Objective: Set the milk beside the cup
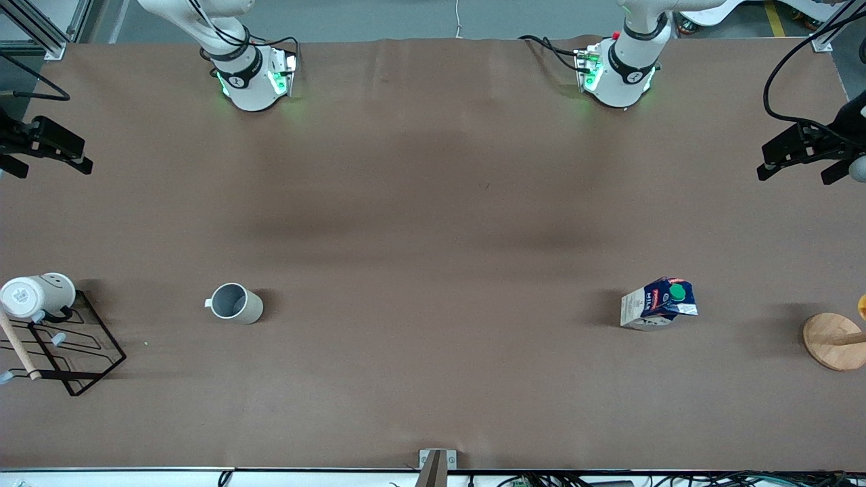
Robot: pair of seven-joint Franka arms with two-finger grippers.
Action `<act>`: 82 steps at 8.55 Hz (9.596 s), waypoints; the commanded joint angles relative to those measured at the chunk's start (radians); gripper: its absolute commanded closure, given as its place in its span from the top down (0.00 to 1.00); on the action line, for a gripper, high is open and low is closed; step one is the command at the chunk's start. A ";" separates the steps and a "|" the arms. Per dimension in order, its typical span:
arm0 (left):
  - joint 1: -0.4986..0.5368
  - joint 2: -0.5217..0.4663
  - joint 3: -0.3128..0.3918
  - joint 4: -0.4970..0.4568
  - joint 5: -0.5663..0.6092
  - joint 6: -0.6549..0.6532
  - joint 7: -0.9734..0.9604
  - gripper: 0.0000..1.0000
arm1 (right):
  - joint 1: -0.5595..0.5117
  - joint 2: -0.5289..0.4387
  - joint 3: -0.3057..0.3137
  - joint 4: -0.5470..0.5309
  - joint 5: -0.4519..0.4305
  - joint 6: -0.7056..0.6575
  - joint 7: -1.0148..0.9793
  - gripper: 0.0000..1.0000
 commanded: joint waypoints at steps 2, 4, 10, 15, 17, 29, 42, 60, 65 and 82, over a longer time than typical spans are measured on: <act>0.000 0.014 0.000 0.024 -0.001 -0.014 0.014 1.00 | -0.002 -0.007 0.009 -0.031 -0.005 0.017 0.002 1.00; 0.002 0.017 0.005 0.021 -0.004 0.001 -0.001 1.00 | 0.027 -0.006 0.010 -0.141 0.007 0.142 0.045 1.00; -0.004 0.051 0.000 0.021 0.028 0.001 -0.061 0.98 | 0.157 0.317 0.012 -0.481 0.007 0.880 0.137 0.99; -0.004 0.054 0.002 0.021 0.040 0.001 -0.059 1.00 | 0.159 0.412 0.012 -0.519 0.007 1.080 0.139 0.99; 0.000 0.059 0.002 0.024 0.031 0.001 -0.062 1.00 | 0.165 0.432 0.012 -0.525 0.007 1.056 0.166 0.99; -0.012 0.331 -0.004 0.008 0.036 0.297 -0.056 0.99 | 0.287 0.421 0.021 -0.351 0.007 0.839 0.514 0.00; -0.015 0.439 -0.044 -0.231 0.031 0.692 -0.052 0.39 | 0.759 0.772 0.018 0.070 -0.019 0.875 0.863 0.06; -0.306 0.385 -0.558 -0.076 0.180 0.463 -1.094 0.37 | 0.257 0.134 -0.040 -0.281 -0.036 0.431 0.282 0.99; -0.400 0.491 -0.558 -0.085 0.290 0.615 -1.125 0.37 | 0.004 0.016 -0.042 -0.282 0.061 0.278 -0.122 0.99; -0.318 0.355 -0.552 -0.074 0.445 0.572 -1.294 1.00 | -0.013 -0.179 -0.034 -0.214 -0.017 0.045 0.046 0.99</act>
